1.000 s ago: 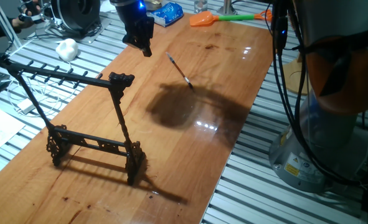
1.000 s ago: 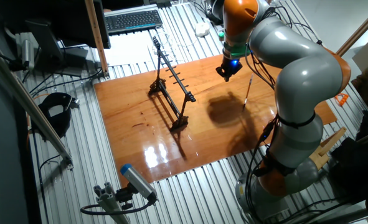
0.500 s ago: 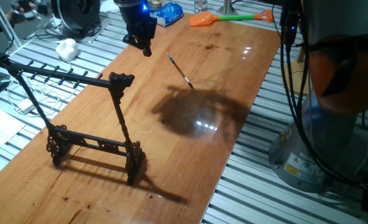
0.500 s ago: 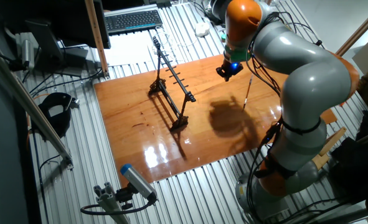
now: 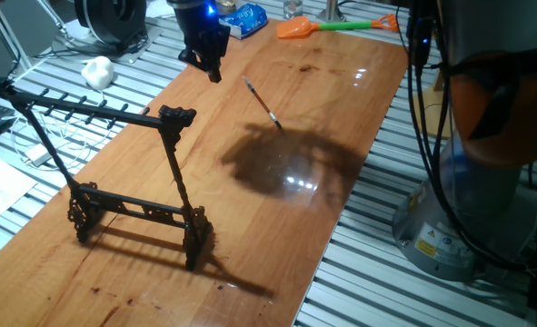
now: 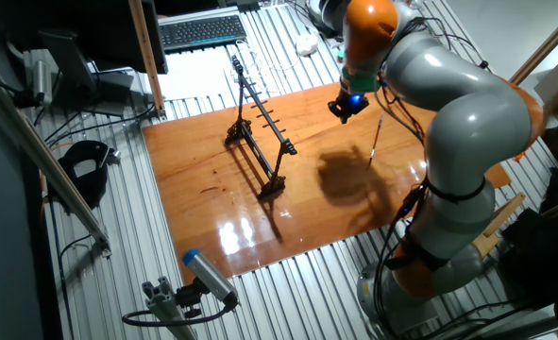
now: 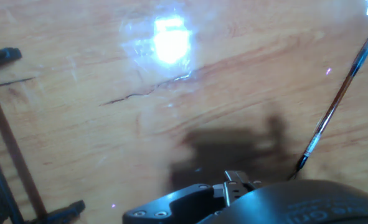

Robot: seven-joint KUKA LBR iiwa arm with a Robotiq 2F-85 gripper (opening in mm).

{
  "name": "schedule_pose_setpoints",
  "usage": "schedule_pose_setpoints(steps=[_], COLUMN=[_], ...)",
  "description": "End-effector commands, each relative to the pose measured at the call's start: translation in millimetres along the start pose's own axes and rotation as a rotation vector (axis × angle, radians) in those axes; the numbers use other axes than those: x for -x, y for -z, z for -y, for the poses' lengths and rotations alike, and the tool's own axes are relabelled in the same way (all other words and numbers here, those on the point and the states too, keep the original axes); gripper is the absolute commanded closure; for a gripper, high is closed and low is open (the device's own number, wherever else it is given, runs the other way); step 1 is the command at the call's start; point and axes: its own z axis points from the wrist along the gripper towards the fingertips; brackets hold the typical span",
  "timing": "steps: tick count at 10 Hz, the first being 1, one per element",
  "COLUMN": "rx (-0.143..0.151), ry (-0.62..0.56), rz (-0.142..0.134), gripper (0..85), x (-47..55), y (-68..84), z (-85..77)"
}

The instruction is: Place the brush on the pen rack

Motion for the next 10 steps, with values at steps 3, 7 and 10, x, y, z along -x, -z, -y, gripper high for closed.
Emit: schedule_pose_setpoints(steps=[3,7,10], rx=[-0.082,-0.083,-0.049], ry=[-0.045,-0.071,-0.091], rz=[0.027,0.031,0.027], gripper=[51.0,34.0,34.0], x=[-0.1,6.7,14.2], y=[0.3,-34.0,-58.7], z=[-0.3,33.0,83.2])
